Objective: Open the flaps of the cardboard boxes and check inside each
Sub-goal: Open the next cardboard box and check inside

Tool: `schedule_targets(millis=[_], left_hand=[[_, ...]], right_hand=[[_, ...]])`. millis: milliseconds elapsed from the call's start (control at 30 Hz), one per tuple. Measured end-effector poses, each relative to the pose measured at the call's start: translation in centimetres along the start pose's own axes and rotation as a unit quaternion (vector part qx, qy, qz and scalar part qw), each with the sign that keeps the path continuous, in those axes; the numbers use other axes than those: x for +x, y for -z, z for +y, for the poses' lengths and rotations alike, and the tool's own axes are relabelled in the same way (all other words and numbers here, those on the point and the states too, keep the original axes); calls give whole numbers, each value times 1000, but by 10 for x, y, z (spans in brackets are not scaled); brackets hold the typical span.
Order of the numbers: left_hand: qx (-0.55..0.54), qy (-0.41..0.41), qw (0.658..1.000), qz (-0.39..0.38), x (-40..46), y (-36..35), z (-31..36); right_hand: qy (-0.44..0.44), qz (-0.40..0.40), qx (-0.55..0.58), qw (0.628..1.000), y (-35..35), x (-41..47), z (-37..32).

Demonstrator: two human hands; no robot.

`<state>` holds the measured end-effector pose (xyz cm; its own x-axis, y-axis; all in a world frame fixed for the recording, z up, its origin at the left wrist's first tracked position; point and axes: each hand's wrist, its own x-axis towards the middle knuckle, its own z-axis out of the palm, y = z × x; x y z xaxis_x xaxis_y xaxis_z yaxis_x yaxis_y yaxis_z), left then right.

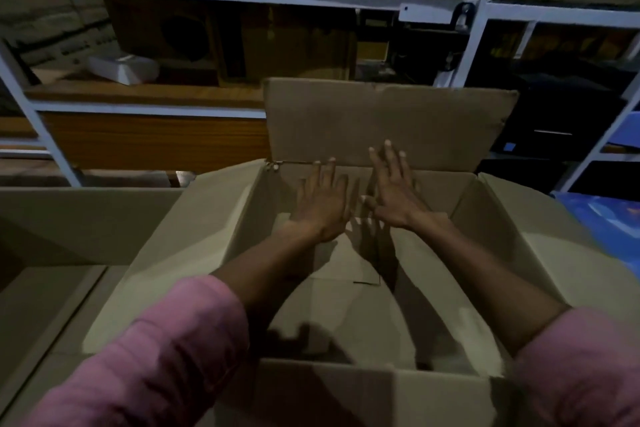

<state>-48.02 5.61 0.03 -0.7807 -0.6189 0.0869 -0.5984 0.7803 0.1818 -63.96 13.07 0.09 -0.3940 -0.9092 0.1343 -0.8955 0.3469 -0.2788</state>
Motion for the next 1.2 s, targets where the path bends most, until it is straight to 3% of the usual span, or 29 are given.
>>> schedule_targets(millis=[433, 700, 867, 1000, 1100, 1200], left_hand=[[43, 42, 998, -12, 19, -26, -31], [8, 28, 1000, 4, -6, -1, -22], [0, -2, 1000, -16, -54, 12, -18], [-35, 8, 999, 12, -108, 22, -13], [-60, 11, 997, 48, -154, 21, -7], [-44, -36, 996, 63, -198, 10, -3]], right_hand=[[10, -43, -59, 997, -22, 51, 22], [9, -95, -30, 995, 11, 20, 17], [-23, -148, 15, 989, 22, -44, -1], [-19, -107, 76, 991, 31, -119, -21], [2, 2, 82, 997, 32, -177, -36], [-4, 107, 117, 987, 28, -229, -47]])
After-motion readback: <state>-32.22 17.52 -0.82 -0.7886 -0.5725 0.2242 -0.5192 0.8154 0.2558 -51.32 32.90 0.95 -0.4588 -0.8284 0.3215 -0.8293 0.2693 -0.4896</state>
